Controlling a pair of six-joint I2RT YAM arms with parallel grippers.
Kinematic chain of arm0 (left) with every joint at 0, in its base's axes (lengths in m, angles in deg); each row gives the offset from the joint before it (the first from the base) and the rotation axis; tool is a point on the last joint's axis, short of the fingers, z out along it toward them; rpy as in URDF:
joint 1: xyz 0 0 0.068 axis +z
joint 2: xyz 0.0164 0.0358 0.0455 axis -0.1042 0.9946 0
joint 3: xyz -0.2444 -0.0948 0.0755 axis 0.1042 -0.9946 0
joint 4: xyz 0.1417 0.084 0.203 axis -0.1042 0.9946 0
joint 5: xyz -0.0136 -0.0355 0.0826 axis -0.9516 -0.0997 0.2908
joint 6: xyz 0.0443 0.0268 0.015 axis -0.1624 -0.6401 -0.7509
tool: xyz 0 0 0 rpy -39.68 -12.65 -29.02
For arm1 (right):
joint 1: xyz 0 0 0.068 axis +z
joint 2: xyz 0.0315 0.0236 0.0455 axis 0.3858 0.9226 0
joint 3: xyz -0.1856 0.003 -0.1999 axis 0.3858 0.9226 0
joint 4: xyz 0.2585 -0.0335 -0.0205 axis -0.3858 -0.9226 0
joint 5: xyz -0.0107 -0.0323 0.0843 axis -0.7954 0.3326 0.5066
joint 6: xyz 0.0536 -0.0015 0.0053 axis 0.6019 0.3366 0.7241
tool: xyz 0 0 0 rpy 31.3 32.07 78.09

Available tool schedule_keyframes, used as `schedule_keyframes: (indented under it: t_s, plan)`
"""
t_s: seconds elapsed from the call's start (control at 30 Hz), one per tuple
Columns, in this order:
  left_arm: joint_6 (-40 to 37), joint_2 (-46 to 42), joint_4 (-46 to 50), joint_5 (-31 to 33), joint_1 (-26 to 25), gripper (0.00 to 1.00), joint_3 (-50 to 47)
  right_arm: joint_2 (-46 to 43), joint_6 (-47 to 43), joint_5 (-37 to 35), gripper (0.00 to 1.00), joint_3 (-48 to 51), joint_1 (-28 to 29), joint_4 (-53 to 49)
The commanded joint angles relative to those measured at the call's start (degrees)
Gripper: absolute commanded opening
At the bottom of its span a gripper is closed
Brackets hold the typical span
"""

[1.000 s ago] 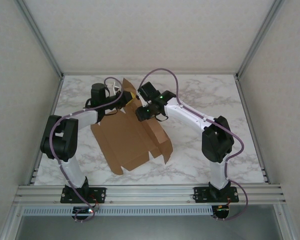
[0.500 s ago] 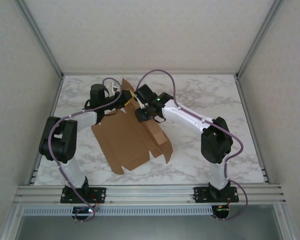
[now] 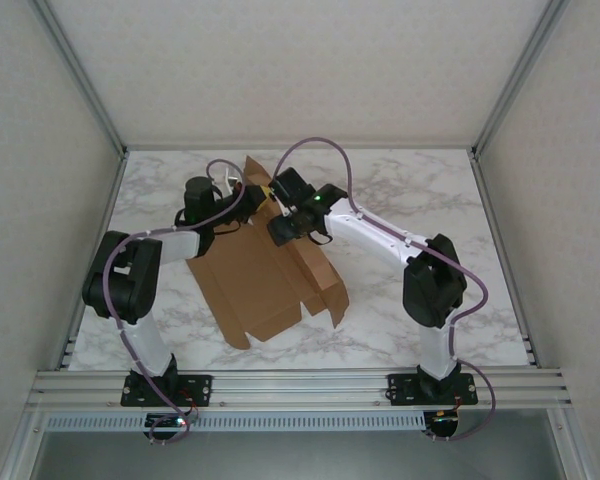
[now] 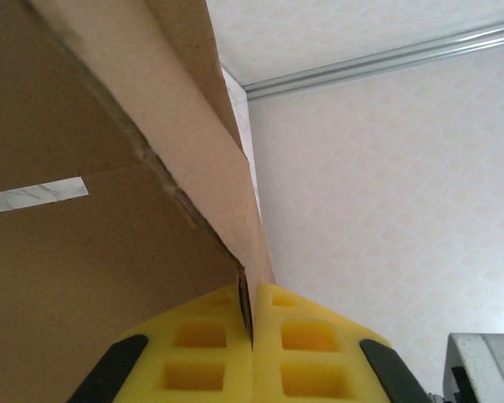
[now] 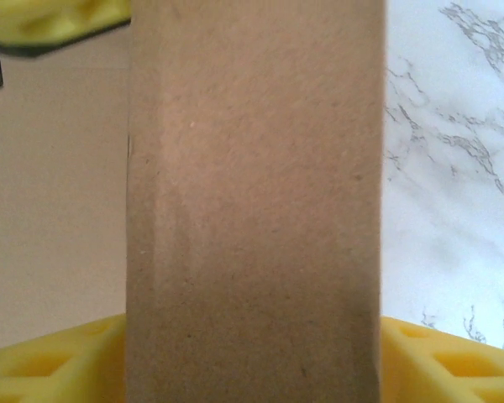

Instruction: Fold the paper box

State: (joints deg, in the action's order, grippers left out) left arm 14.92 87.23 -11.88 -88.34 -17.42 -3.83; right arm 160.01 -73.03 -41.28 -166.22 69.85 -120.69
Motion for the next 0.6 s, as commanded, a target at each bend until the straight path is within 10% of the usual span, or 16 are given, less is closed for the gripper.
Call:
schedule_keyframes:
  t_s: [0.0,0.27,0.4,0.5,0.57]
  plan:
    - [6.0,1.0,-12.7,1.3,-0.7,0.00,-2.8,-6.5,0.9,-1.3,0.80,-1.1,-0.6,0.4]
    - [19.3,4.9,-35.2,6.4,-0.6,0.00,-6.3,-20.1,3.4,4.3,0.75,7.0,-0.6,3.6]
    - [22.7,7.7,-40.6,9.5,-0.6,0.00,-5.9,-24.2,0.9,3.2,0.48,10.8,3.4,4.7]
    - [23.1,9.0,-40.6,11.9,-0.5,0.00,-5.3,-24.3,-0.7,3.0,0.06,12.9,7.7,4.4]
    - [23.0,9.3,-39.7,13.6,-0.6,0.00,-5.2,-23.5,-1.1,3.5,0.00,14.9,9.9,5.2]
